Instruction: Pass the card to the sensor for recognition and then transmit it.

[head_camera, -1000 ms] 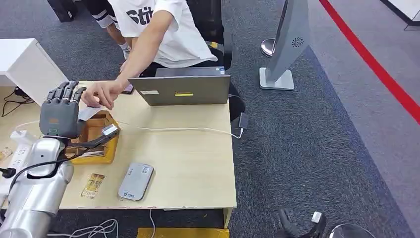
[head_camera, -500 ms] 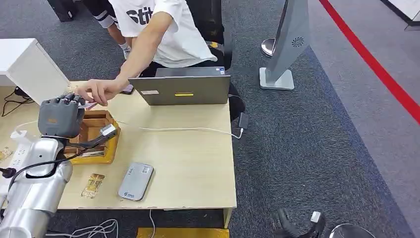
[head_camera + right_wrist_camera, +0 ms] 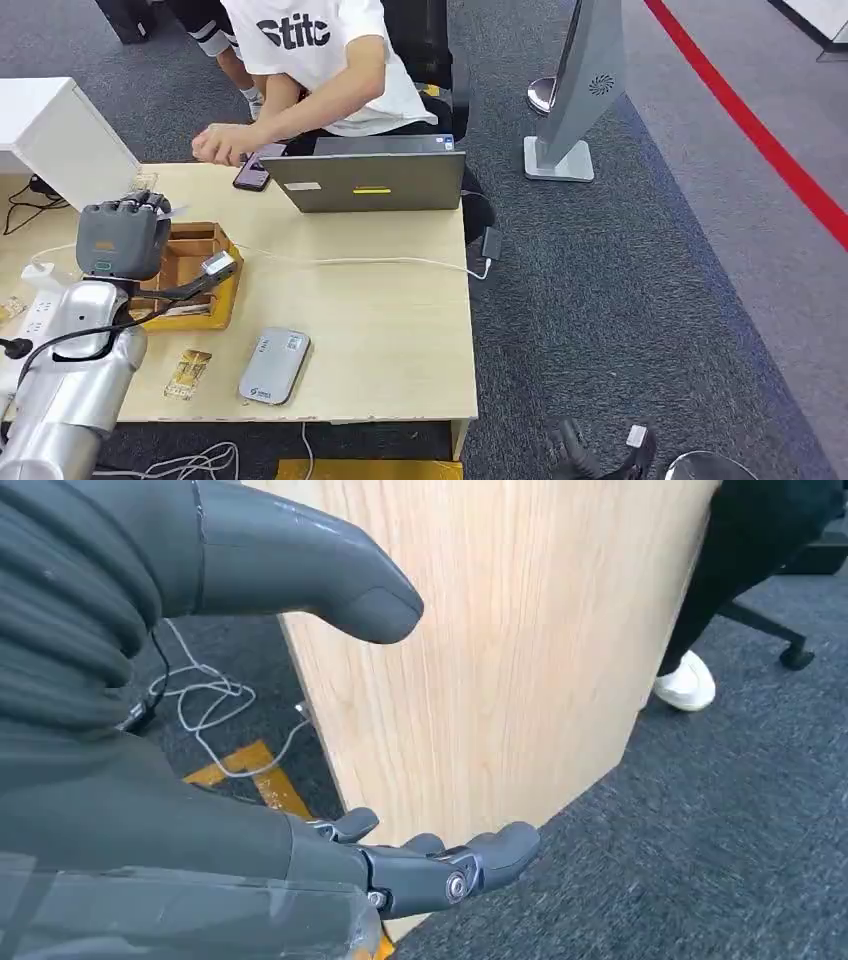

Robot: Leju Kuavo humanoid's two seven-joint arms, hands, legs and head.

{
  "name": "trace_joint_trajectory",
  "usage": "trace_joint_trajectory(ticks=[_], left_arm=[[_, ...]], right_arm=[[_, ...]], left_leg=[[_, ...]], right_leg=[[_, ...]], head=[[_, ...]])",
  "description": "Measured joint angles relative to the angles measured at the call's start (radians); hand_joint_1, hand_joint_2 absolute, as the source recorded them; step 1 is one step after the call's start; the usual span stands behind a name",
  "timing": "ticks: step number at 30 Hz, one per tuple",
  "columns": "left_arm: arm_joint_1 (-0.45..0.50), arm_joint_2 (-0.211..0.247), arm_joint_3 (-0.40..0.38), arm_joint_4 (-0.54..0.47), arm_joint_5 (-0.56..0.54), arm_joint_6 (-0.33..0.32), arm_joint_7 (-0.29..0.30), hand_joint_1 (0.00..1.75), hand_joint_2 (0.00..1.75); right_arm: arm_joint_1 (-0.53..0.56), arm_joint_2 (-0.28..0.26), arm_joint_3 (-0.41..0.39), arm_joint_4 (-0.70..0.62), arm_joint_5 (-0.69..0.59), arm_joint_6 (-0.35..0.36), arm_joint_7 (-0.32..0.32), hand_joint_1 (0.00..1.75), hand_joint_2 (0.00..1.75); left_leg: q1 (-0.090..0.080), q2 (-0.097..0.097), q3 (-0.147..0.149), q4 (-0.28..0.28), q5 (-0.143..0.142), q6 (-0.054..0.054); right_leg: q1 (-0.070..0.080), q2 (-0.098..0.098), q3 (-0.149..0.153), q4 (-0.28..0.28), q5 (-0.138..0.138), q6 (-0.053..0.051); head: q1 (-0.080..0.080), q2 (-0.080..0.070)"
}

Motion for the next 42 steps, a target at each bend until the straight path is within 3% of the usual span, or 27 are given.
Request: trace_joint_trajectory(ticks=[10, 12, 13, 14, 15, 22, 29, 37, 39, 42], left_arm=[[0.015, 0.0, 0.0, -0.009, 0.028, 0.018, -0.019, 1.75, 1.75], [0.111, -0.009, 0.003, -0.105, 0.11, 0.078, -0.089, 1.75, 1.75], [0.268, -0.044, 0.004, -0.258, 0.152, 0.114, -0.147, 1.75, 1.75], [0.479, -0.108, -0.002, -0.429, 0.178, 0.127, -0.195, 1.75, 1.75], [0.669, -0.172, -0.007, -0.475, 0.252, 0.126, -0.218, 1.75, 1.75], [0.707, -0.225, 0.023, -0.322, 0.247, 0.127, -0.285, 1.75, 1.75], [0.702, -0.26, 0.076, -0.222, 0.232, 0.136, -0.278, 1.75, 1.75], [0.682, -0.269, 0.111, -0.172, 0.212, 0.142, -0.279, 1.75, 1.75], [0.676, -0.276, 0.127, -0.169, 0.186, 0.143, -0.303, 1.75, 1.75], [0.679, -0.305, 0.176, -0.2, 0.145, 0.143, -0.39, 1.75, 1.75]], right_arm=[[0.0, 0.0, 0.002, 0.0, -0.005, 0.0, -0.006, 0.0, 1.75], [0.006, 0.0, 0.002, 0.0, -0.031, 0.005, -0.022, 0.0, 1.75], [0.022, -0.001, 0.002, -0.001, -0.055, 0.02, -0.045, 0.0, 1.75], [0.049, -0.008, 0.001, -0.002, -0.088, 0.038, -0.061, 0.0, 1.75], [0.075, -0.017, 0.001, -0.006, -0.114, 0.05, -0.074, 0.0, 1.75], [0.082, -0.019, 0.004, -0.008, -0.126, 0.049, -0.08, 0.0, 1.75], [0.083, -0.019, 0.015, -0.01, -0.133, 0.05, -0.085, 0.0, 1.75], [0.082, -0.019, 0.03, -0.01, -0.138, 0.052, -0.083, 0.0, 1.75], [0.082, -0.019, 0.032, -0.01, -0.144, 0.051, -0.082, 0.0, 1.75], [0.082, -0.019, 0.039, -0.01, -0.153, 0.05, -0.079, 0.0, 1.75]], left_leg=[[0.0, 0.0, 0.0, 0.0, 0.0, 0.0], [0.0, 0.001, 0.001, 0.0, 0.0, 0.0], [-0.001, 0.002, 0.001, 0.0, -0.003, 0.001], [-0.001, 0.003, 0.001, 0.0, -0.006, 0.002], [-0.002, 0.002, 0.0, 0.0, -0.009, 0.005], [-0.002, 0.001, -0.001, 0.0, -0.006, 0.006], [-0.002, 0.001, -0.001, 0.0, -0.006, 0.006], [-0.002, 0.0, -0.001, 0.0, -0.005, 0.006], [-0.002, 0.0, -0.001, 0.0, -0.004, 0.005], [-0.001, -0.001, -0.001, 0.0, -0.004, 0.005]], right_leg=[[0.0, 0.0, 0.0, 0.0, 0.0, 0.0], [0.0, 0.002, 0.0, 0.0, 0.0, 0.0], [-0.001, 0.003, 0.0, 0.0, -0.002, 0.002], [-0.001, 0.004, 0.0, -0.002, -0.004, 0.004], [-0.002, 0.003, 0.0, -0.003, -0.006, 0.007], [-0.002, 0.001, 0.001, -0.003, -0.005, 0.007], [-0.002, 0.001, 0.001, -0.002, -0.005, 0.007], [-0.002, 0.0, 0.002, -0.002, -0.005, 0.007], [-0.002, -0.001, 0.002, -0.002, -0.004, 0.006], [-0.002, -0.001, 0.001, -0.002, -0.004, 0.006]], head=[[0.0, 0.0], [0.0, 0.0], [0.0, 0.0], [0.0, 0.0], [0.0, 0.0], [0.0, 0.0], [0.0, 0.0], [0.0, 0.0], [0.0, 0.0], [0.0, 0.0]])
